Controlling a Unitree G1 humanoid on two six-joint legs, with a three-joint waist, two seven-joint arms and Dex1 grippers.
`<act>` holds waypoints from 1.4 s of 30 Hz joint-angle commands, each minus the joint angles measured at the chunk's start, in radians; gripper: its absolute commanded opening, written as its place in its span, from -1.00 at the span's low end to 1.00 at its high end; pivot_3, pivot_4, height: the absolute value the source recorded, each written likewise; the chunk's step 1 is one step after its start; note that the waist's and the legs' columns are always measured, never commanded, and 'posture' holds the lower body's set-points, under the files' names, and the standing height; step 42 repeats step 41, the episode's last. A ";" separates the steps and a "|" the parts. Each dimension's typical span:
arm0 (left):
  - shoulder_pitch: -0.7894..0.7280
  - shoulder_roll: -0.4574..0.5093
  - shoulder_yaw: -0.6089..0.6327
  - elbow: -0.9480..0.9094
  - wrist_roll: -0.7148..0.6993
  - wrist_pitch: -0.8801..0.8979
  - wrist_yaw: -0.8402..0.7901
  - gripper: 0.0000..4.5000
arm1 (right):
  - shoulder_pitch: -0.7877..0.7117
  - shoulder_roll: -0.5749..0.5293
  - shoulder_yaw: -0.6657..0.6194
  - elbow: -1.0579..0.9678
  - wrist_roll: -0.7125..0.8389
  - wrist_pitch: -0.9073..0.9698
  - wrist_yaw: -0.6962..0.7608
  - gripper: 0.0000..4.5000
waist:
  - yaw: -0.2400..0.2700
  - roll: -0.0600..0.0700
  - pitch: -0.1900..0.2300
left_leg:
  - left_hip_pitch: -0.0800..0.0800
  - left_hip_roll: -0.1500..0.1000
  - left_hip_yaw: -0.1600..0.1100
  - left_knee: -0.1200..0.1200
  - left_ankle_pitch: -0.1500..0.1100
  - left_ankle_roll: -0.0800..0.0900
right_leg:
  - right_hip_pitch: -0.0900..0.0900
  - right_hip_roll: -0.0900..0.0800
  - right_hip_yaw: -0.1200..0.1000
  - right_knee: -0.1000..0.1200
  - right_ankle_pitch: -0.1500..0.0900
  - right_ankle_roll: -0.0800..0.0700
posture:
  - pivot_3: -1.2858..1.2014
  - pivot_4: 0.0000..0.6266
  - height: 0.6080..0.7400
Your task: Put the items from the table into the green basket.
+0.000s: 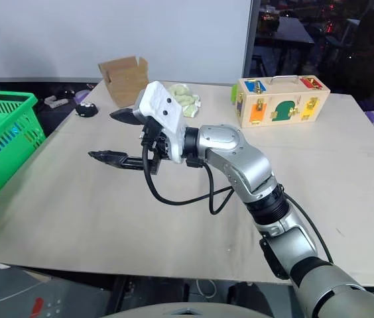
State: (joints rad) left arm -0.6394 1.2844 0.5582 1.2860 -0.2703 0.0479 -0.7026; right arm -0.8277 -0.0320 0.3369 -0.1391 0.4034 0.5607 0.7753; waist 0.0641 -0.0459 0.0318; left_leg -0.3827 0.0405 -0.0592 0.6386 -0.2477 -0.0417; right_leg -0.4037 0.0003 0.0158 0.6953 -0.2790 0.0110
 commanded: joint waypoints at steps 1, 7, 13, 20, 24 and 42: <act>0.009 0.025 0.056 -0.151 -0.083 0.028 -0.108 0.97 | 0.000 -0.002 -0.021 -0.017 0.001 -0.023 -0.003 0.89 | 0.000 0.000 0.000 | 0.000 0.000 0.000 0.000 0.000 0.000 | 0.000 0.000 0.000 0.000 0.000 0.000 | 0.19 -1.00 1.00; 0.306 -0.180 0.207 -0.889 -0.306 0.402 -0.070 0.97 | 0.036 -0.059 -0.048 -0.025 -0.016 -0.025 -0.013 0.89 | -0.002 0.003 0.001 | 0.001 0.000 0.001 0.000 0.000 0.000 | 0.002 -0.002 0.002 -0.001 0.000 0.000 | 0.18 -1.00 1.00; 0.529 -0.512 0.157 -1.555 -0.516 0.640 0.154 0.99 | 0.195 -0.226 -0.147 -0.118 -0.026 0.019 -0.066 0.95 | 0.002 0.002 -0.001 | 0.002 -0.004 0.002 0.003 0.000 0.000 | 0.007 -0.009 0.006 -0.002 0.000 0.001 | 0.15 -1.00 1.00; 0.647 -0.645 -0.043 -1.793 -0.451 0.658 0.266 0.99 | 0.408 -0.407 -0.240 -0.276 -0.023 0.085 -0.086 0.95 | -0.025 0.011 0.000 | 0.005 -0.002 0.001 0.003 0.000 0.000 | 0.008 -0.002 0.009 -0.001 0.000 0.000 | 0.09 -1.00 1.00; 0.714 -0.659 -0.083 -1.867 -0.453 0.683 0.291 0.99 | 0.496 -0.483 -0.289 -0.323 -0.007 0.096 -0.077 0.95 | -0.046 0.011 0.000 | 0.006 -0.001 0.003 0.003 0.000 0.000 | 0.008 -0.001 0.011 -0.002 0.000 0.000 | 0.07 -1.00 1.00; 1.104 -0.671 -0.057 -2.095 -0.517 0.715 0.278 0.99 | 0.921 -0.694 -0.507 -0.450 -0.010 0.059 -0.054 0.95 | -0.067 0.019 0.006 | 0.023 -0.001 0.013 0.003 -0.002 0.003 | 0.026 0.000 0.017 -0.017 -0.005 0.001 | 0.04 -1.00 1.00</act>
